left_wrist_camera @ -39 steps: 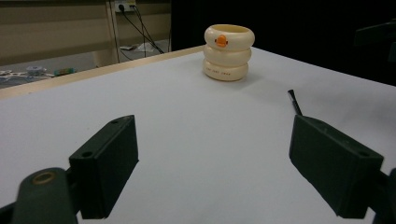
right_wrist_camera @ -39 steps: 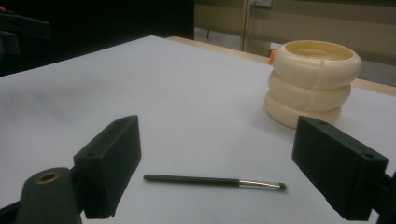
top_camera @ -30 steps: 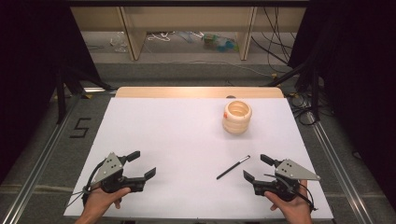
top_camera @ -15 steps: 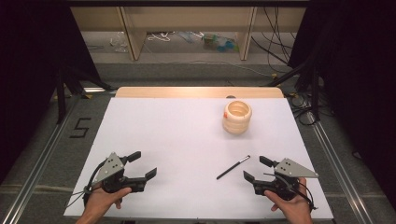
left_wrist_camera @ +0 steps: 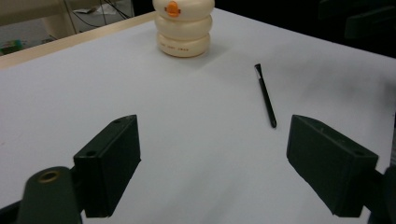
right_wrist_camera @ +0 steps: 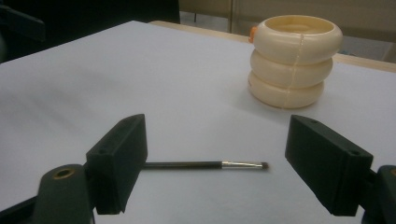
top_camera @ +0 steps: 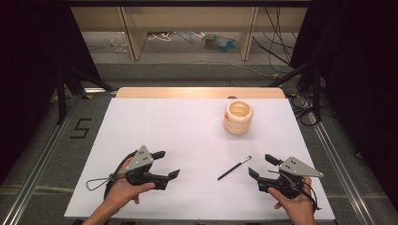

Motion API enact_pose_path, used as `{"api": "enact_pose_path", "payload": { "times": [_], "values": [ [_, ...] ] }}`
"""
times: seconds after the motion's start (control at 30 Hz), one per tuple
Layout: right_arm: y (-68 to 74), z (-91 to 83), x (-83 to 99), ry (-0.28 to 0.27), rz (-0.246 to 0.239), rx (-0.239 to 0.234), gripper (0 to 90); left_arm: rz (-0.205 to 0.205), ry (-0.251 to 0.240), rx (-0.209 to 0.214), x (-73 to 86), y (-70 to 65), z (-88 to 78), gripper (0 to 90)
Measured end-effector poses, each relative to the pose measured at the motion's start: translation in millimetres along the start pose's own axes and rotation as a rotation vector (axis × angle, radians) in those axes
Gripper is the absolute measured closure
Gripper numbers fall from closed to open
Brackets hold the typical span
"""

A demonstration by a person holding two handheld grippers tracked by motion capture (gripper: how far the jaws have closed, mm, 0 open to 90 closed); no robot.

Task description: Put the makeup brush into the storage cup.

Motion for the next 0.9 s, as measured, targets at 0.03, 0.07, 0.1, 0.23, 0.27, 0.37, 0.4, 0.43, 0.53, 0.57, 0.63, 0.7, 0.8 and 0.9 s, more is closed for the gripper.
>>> {"api": "enact_pose_path", "payload": {
  "times": [0.03,0.07,0.1,0.23,0.27,0.37,0.4,0.43,0.53,0.57,0.63,0.7,0.8,0.9],
  "values": [
    [0.0,0.1,0.1,0.003,-0.001,-0.001,22.3,0.021,0.019,0.012,-3.5,-2.4,6.8,18.9],
    [0.3,1.3,0.2,-0.006,-0.002,-0.005,22.3,0.038,0.036,0.017,-7.1,-4.4,12.8,18.9],
    [1.8,-0.3,1.5,0.026,0.01,-0.01,22.3,0.043,0.051,0.025,-10.8,-6.6,19.0,19.4],
    [-0.8,-0.6,0.9,0.001,0.029,-0.01,22.4,0.053,0.115,0.075,-20.8,-13.9,42.0,22.1],
    [-2.6,-3.3,1.1,0.022,0.02,0.005,22.4,0.06,0.127,0.077,-22.1,-15.5,47.8,22.2],
    [-3.9,-2.7,1.0,0.004,0.036,0.008,22.7,0.069,0.165,0.102,-23.5,-20.6,60.3,22.6],
    [-3.9,-2.7,1.0,0.004,0.036,0.008,22.7,0.081,0.177,0.101,-24.2,-22.5,66.1,22.6],
    [-4.7,-3.2,1.5,0.016,0.034,0.012,22.8,0.082,0.18,0.104,-24.8,-24.2,69.5,23.4],
    [-5.4,-3.5,1.7,0.023,0.024,0.016,23.8,0.067,0.207,0.135,-27.6,-32.9,87.5,23.7],
    [-6.1,-3.5,1.8,0.028,0.016,0.016,23.9,0.088,0.228,0.135,-27.9,-33.5,91.3,24.2],
    [-6.0,-3.0,1.5,0.022,0.015,0.02,23.9,0.099,0.256,0.146,-28.6,-37.4,100.8,25.5],
    [-5.1,-2.5,1.0,0.016,0.022,0.012,24.0,0.105,0.274,0.158,-30.1,-40.4,109.6,25.9],
    [-6.1,-3.7,1.2,0.028,0.017,0.022,24.1,0.118,0.3,0.18,-31.4,-41.8,118.1,22.9],
    [-7.4,-1.7,2.3,0.02,0.014,0.016,24.1,0.176,0.35,0.181,-32.4,-41.3,129.2,25.0]
  ]
}}
Point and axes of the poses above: each handheld gripper's, and its own axes: z roughly forward along the jaws, x roughly out of its underside, y roughly to its left, the point moved 5 cm from there along z, roughly forward along the jaws, and after that the axes turned 2 degrees about -y, right-handed, at the moved point
